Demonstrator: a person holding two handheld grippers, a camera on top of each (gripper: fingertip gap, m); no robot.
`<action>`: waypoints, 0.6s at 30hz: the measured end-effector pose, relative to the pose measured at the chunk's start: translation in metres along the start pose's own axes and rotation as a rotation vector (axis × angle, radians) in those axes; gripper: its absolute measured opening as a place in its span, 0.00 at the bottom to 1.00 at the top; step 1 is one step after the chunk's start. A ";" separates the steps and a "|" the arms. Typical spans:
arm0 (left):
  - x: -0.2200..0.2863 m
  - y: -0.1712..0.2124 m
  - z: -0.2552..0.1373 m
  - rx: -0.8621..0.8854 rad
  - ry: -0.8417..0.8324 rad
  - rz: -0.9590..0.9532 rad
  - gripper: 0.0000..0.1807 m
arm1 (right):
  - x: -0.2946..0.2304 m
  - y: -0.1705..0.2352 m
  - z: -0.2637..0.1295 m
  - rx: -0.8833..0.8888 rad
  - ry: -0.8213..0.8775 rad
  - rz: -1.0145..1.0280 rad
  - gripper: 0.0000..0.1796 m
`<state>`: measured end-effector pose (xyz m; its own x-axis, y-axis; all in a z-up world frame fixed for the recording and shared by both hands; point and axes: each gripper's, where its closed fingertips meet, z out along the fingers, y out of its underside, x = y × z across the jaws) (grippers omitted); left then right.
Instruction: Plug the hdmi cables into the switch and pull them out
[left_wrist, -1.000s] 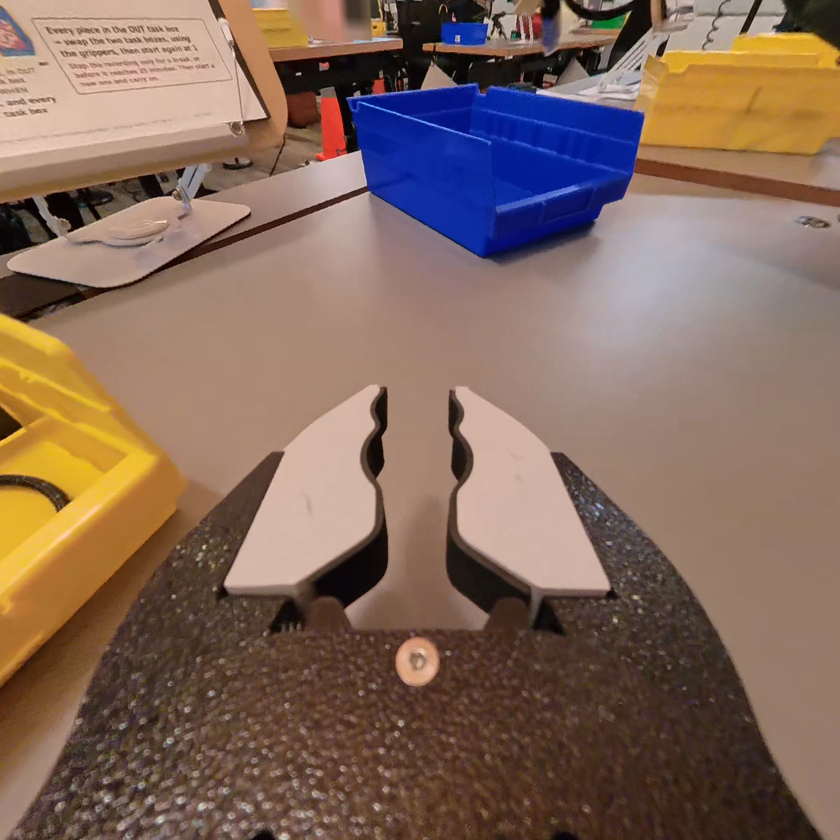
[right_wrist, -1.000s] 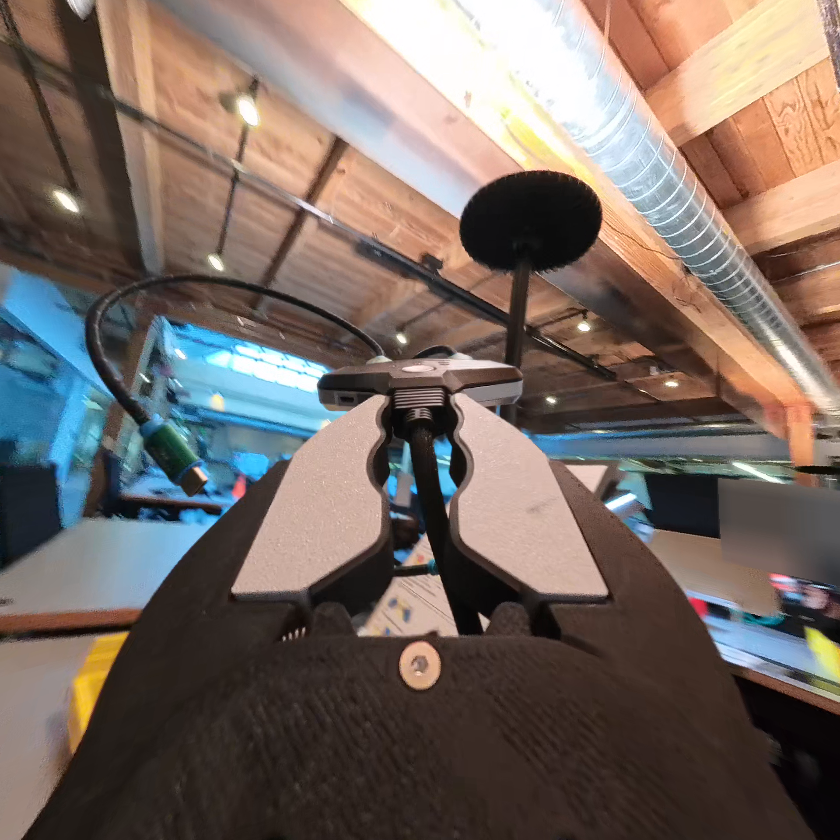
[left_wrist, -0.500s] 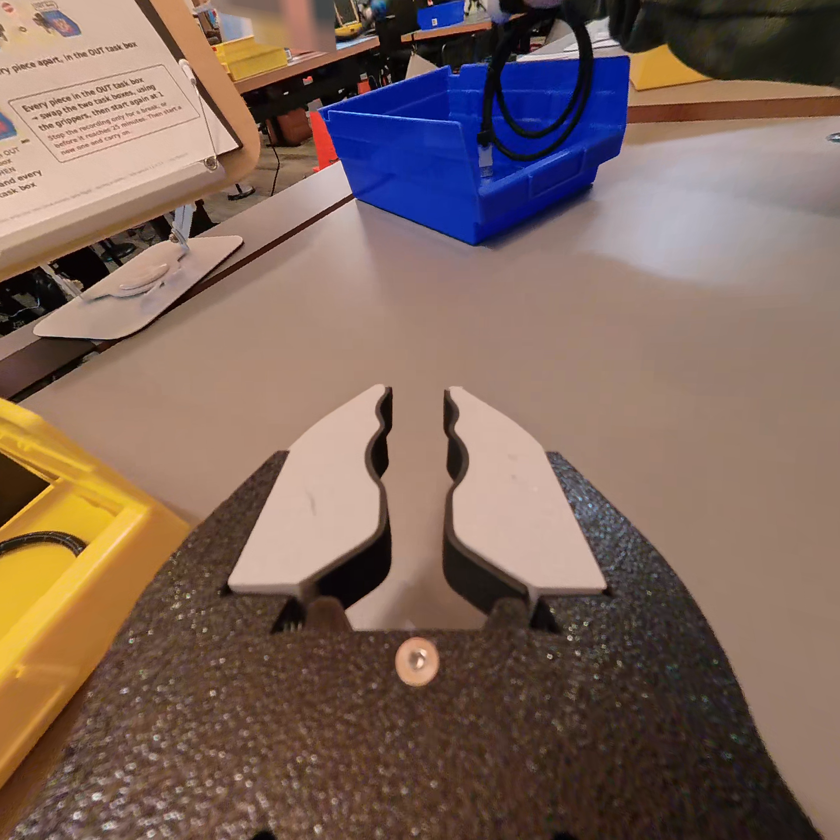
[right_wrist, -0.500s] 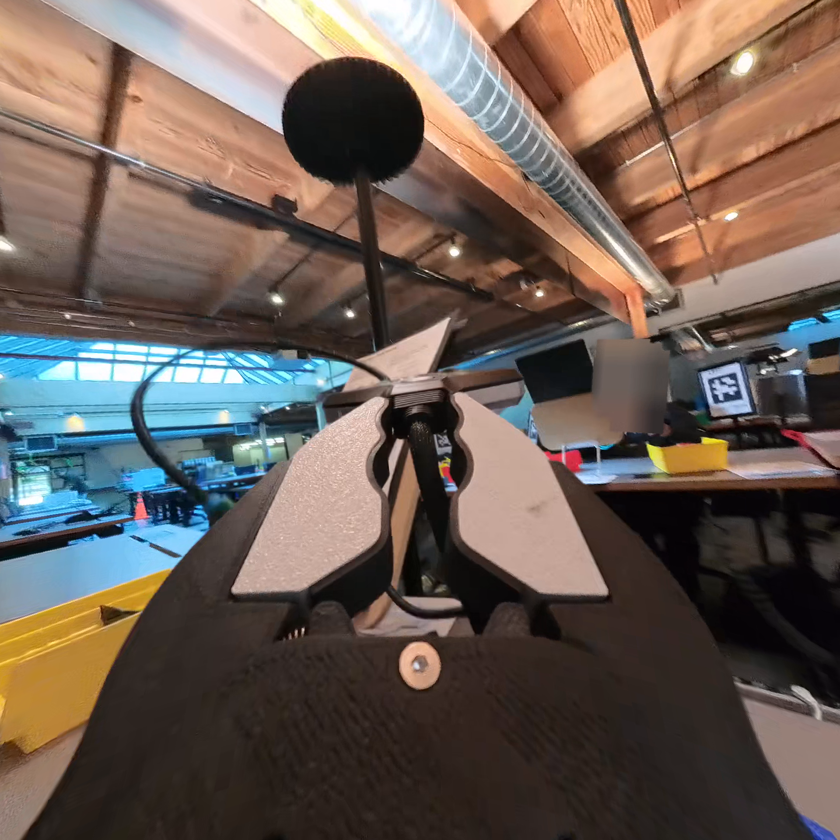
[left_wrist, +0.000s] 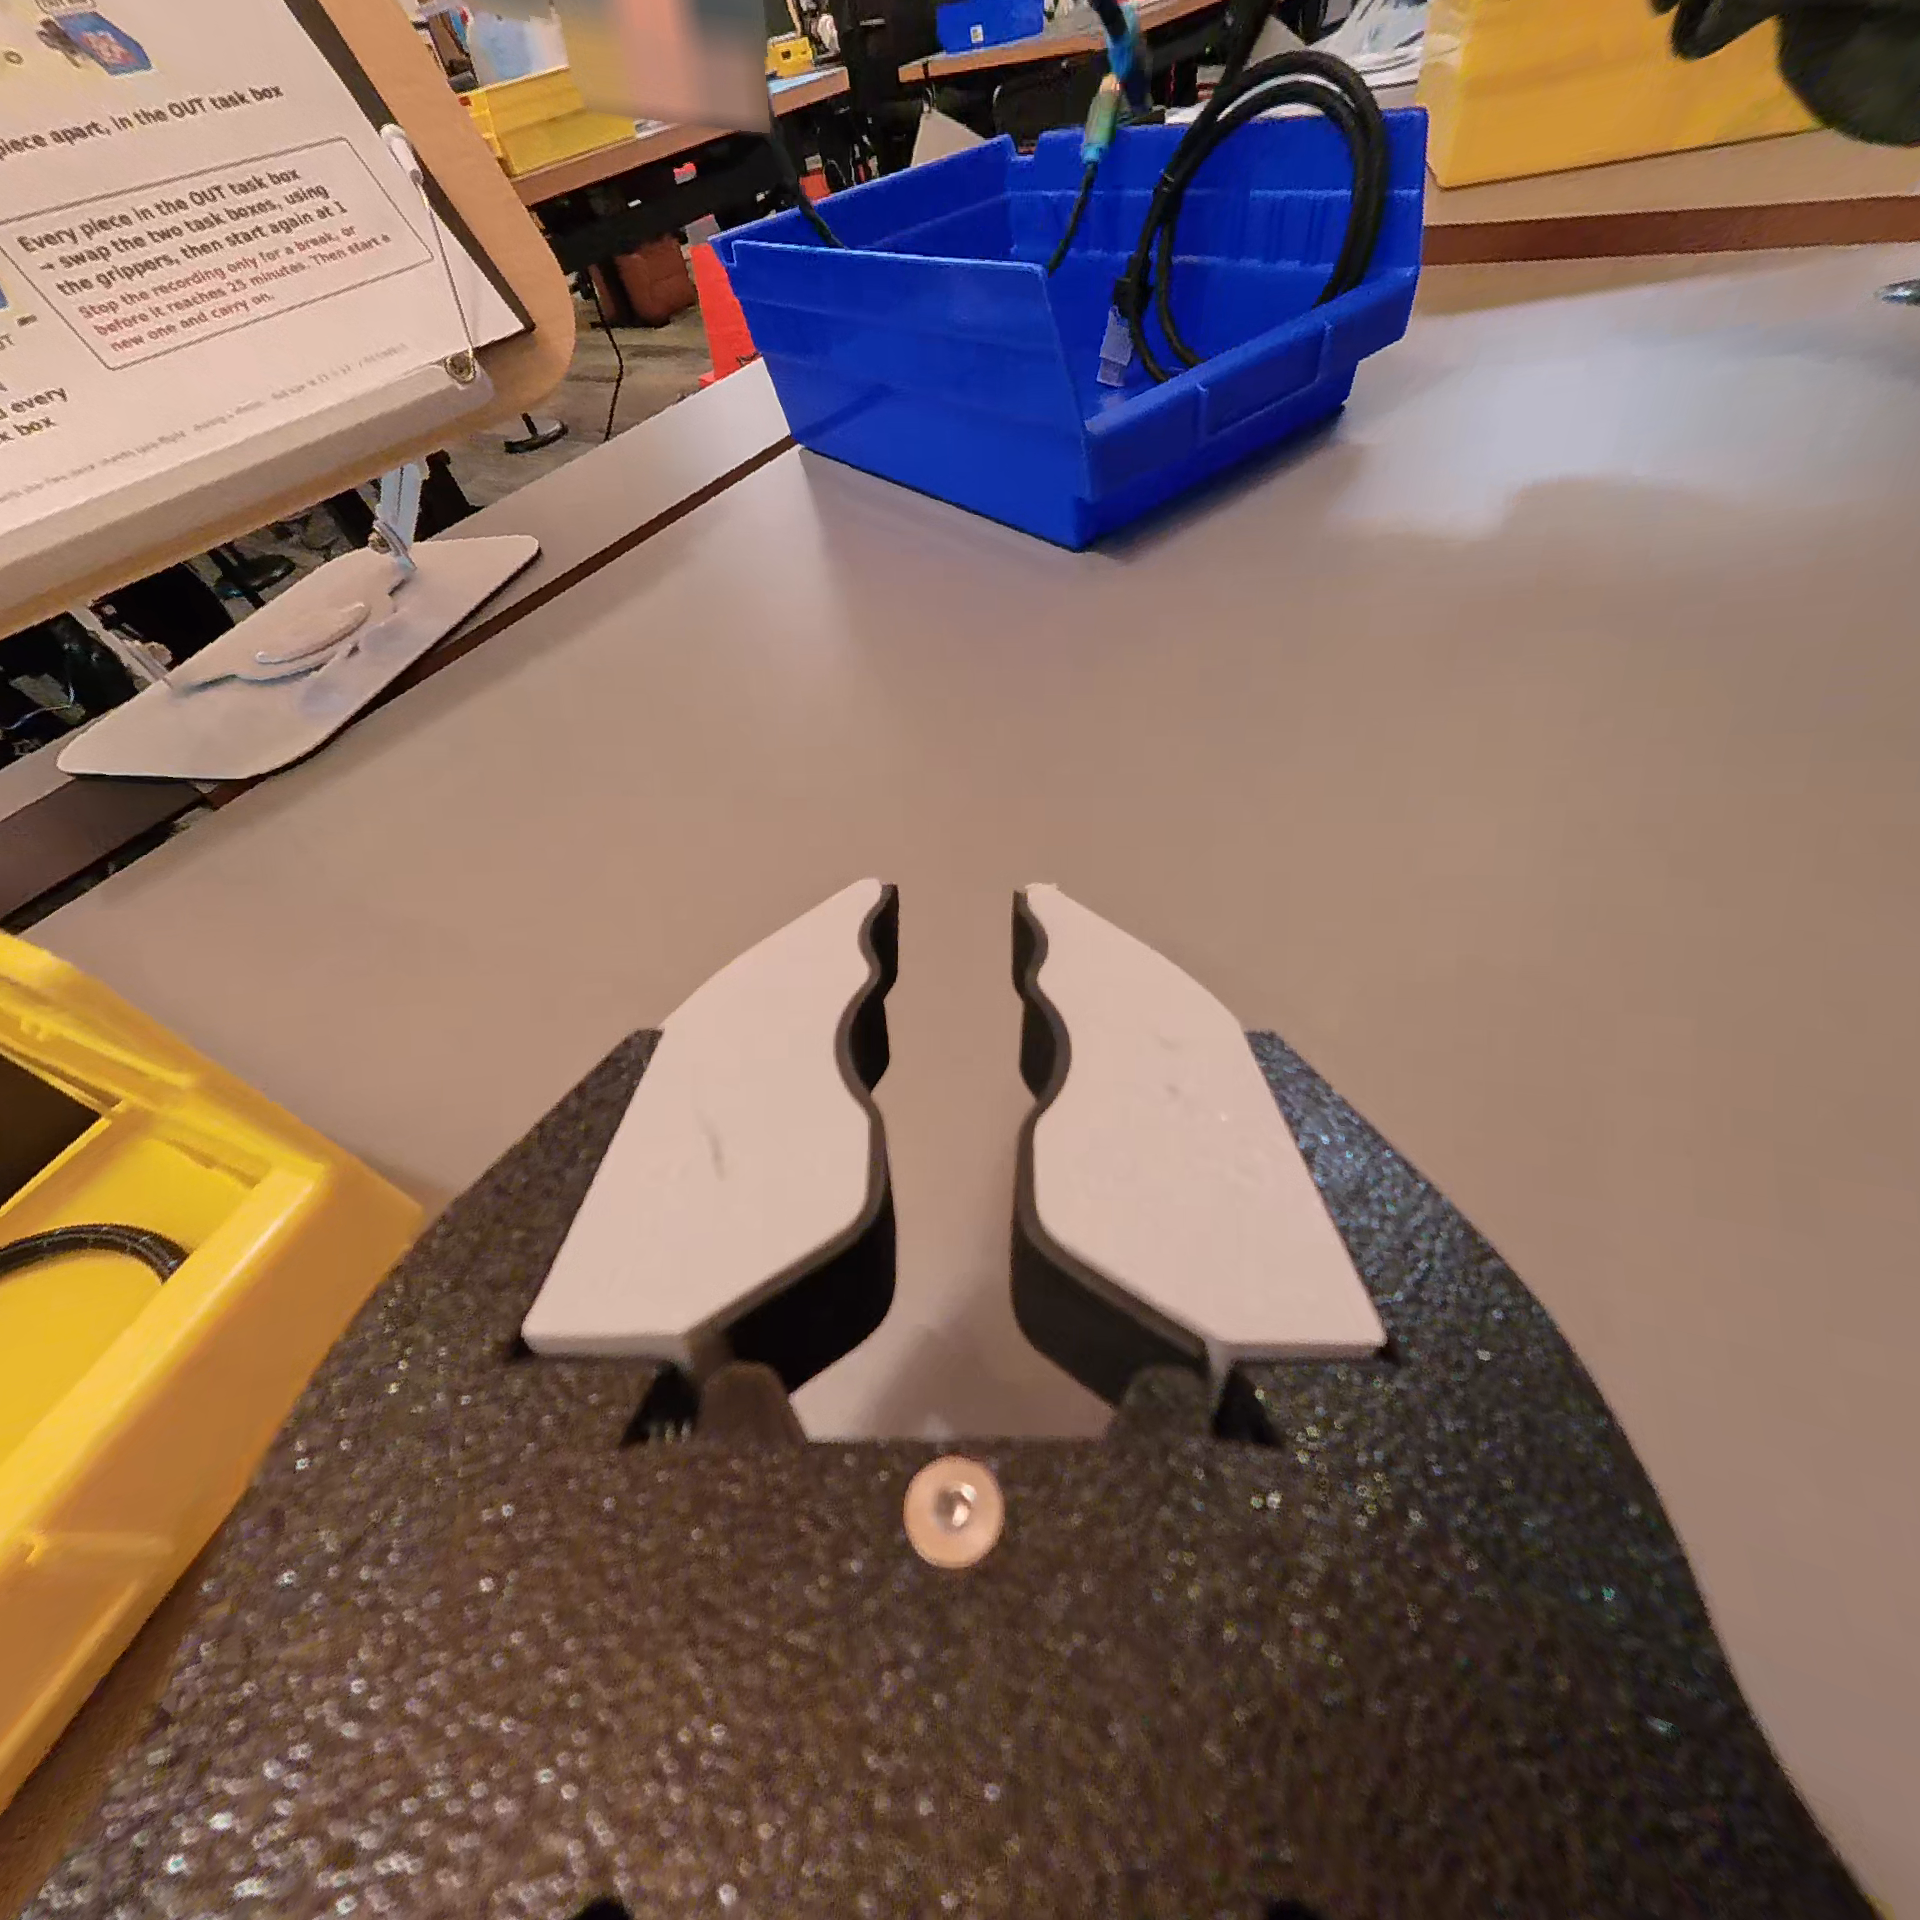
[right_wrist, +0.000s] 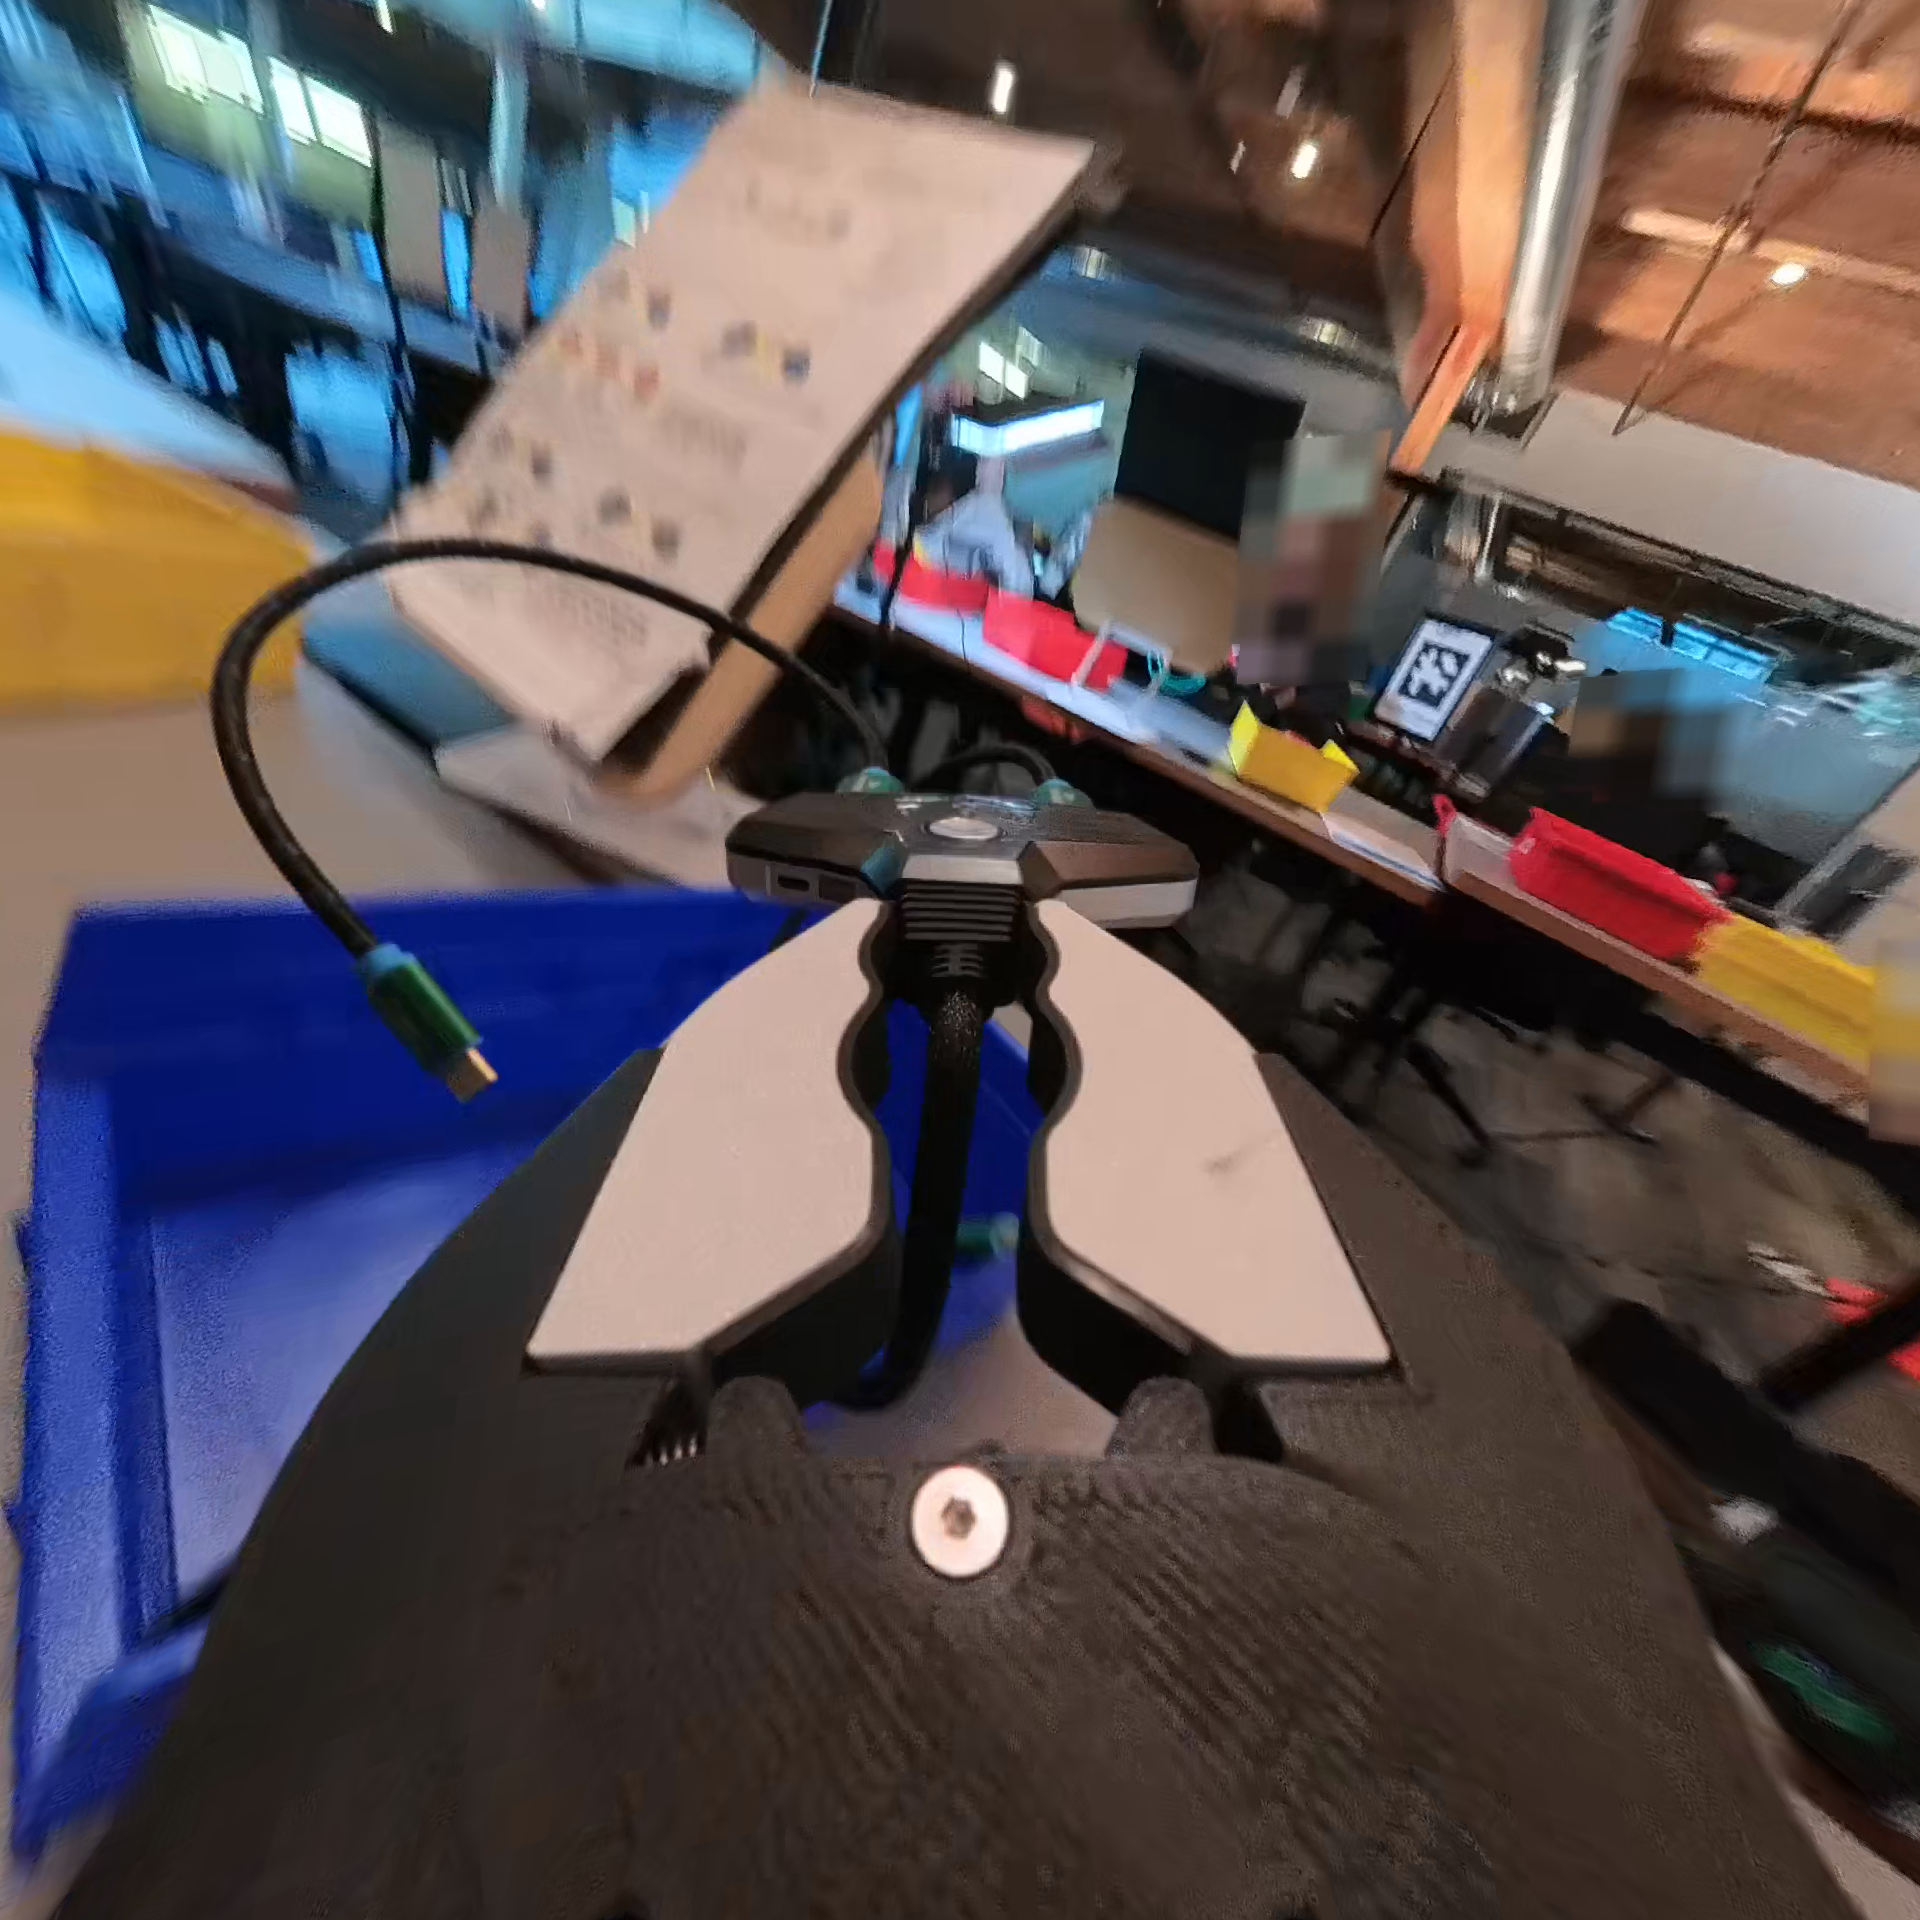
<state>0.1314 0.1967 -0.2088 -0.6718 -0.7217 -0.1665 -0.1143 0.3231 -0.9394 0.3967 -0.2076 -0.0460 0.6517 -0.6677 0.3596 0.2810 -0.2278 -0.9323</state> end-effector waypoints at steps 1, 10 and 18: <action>0.001 0.000 0.000 -0.004 0.001 0.006 0.11 | -0.002 0.004 -0.006 -0.068 0.001 -0.069 0.13; 0.007 0.007 0.006 -0.057 0.005 0.062 0.11 | -0.012 0.016 -0.041 -0.607 -0.002 -0.651 0.12; 0.016 0.016 0.011 -0.121 0.007 0.167 0.11 | -0.015 0.049 -0.056 -1.019 0.131 -0.971 0.13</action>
<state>0.1273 0.1832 -0.2296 -0.6936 -0.6482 -0.3142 -0.0882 0.5094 -0.8560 0.3611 -0.2477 -0.0990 0.4112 0.0010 0.9116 -0.0883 -0.9953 0.0410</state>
